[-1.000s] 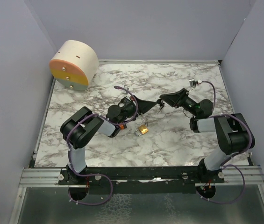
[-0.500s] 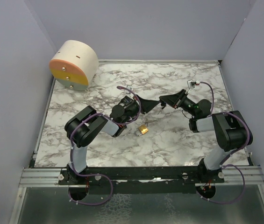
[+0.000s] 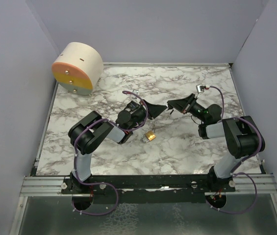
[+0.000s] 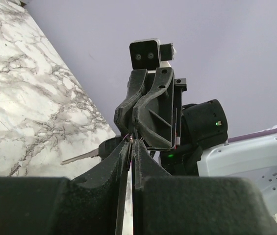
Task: Unlock with the key
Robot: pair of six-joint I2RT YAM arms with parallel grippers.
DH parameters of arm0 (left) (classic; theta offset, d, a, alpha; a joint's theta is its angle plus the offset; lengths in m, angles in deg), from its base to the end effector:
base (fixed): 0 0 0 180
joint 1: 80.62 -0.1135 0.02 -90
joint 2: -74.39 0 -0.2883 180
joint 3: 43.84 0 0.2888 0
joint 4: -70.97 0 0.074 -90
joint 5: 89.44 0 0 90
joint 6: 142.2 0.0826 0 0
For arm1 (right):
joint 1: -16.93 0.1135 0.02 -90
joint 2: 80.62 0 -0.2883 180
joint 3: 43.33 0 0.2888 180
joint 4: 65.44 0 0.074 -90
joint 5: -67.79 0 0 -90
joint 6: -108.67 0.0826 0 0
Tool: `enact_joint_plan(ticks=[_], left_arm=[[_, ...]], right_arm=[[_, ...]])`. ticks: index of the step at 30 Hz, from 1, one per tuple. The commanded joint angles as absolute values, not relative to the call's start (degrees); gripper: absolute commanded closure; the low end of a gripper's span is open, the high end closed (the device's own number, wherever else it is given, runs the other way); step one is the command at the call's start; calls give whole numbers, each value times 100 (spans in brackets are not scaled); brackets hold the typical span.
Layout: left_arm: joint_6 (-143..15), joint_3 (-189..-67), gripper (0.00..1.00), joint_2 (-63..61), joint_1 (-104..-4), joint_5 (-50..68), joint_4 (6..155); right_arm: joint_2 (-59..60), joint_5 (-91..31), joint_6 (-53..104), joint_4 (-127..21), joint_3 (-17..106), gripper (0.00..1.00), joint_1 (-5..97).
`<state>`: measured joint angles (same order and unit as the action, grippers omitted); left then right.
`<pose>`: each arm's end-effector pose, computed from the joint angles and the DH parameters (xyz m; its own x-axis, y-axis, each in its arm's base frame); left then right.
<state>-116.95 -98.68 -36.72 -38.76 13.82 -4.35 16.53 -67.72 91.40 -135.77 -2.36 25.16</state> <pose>0.3077 -0.3011 0.1927 -0.6298 -0.6177 -0.4709 0.5658 0.0505 -0.8230 0.3325 0.1076 0.1919 -0.6777 0.5781 -0.4544 -0.4641 0.1431 0.8742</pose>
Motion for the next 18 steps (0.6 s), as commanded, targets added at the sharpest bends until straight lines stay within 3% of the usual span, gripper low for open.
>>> enact_joint_plan(ticks=[1,3,6,13,18], left_arm=[[-11671,-10027,76,-3691,-3808,1275,-1873],[-11652,-9975,61,-3690,-3813,1259,-1873],[-11617,-9847,51,-3635,-3864,1233,-1873],[-11540,-9443,42,-3286,-4119,1309,-1873],[-11454,-9083,34,-2840,-4583,1609,-1341]], right_arm=[[1730,-6646,9033,-15256,-333,99,2484],[1682,-6610,9011,-15241,-374,99,2446],[1585,-6599,8937,-15130,-439,99,2360],[1208,-6595,8439,-14366,-561,99,2145],[631,-6558,7493,-12861,-452,99,2123]])
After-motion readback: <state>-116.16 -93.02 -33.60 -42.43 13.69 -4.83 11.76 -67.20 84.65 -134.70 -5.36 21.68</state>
